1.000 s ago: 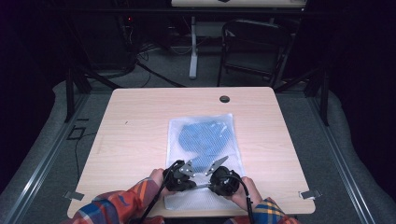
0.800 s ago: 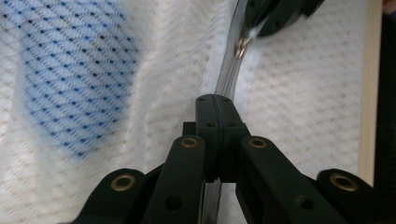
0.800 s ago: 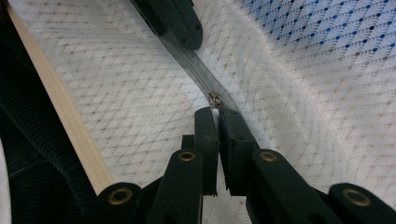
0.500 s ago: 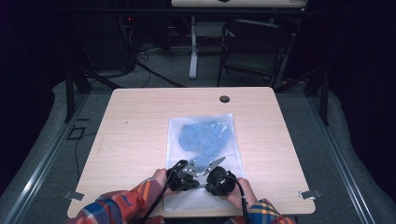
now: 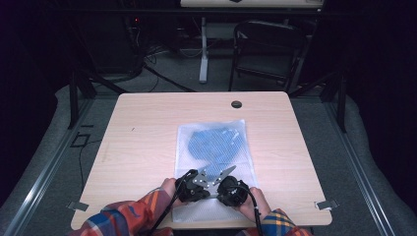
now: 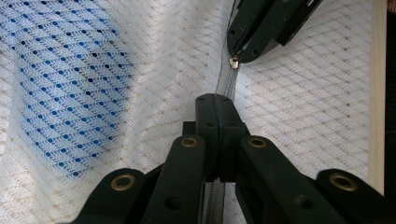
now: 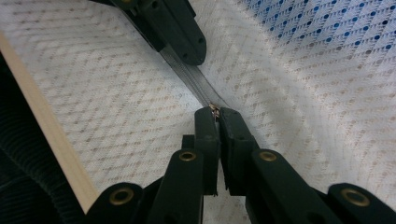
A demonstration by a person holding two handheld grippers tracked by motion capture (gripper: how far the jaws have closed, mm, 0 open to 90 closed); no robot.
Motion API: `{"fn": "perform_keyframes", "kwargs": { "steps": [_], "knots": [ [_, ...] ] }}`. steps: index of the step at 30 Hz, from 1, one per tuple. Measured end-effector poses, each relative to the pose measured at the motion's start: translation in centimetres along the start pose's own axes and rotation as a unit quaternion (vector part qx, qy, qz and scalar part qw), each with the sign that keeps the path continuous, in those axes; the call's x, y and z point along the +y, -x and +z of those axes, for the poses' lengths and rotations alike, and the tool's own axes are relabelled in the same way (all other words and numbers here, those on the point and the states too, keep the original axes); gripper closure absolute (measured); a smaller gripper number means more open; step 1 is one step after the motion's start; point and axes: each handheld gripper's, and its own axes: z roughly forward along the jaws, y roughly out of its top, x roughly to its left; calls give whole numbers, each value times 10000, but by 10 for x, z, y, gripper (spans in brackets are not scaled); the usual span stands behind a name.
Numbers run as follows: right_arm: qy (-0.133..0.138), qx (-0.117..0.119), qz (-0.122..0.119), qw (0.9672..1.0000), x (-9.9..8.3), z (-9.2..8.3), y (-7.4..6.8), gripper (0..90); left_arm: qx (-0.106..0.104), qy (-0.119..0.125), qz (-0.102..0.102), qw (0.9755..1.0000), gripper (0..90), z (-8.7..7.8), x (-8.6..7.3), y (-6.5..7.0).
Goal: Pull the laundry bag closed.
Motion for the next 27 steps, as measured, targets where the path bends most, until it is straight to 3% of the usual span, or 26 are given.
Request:
{"fn": "perform_keyframes", "kwargs": {
  "steps": [27],
  "knots": [
    [-204, 44, 191, 9996, -8, -9, 13, 869, -19, -23, 34, 10000, 900, 0, 0, 0]
  ]
}}
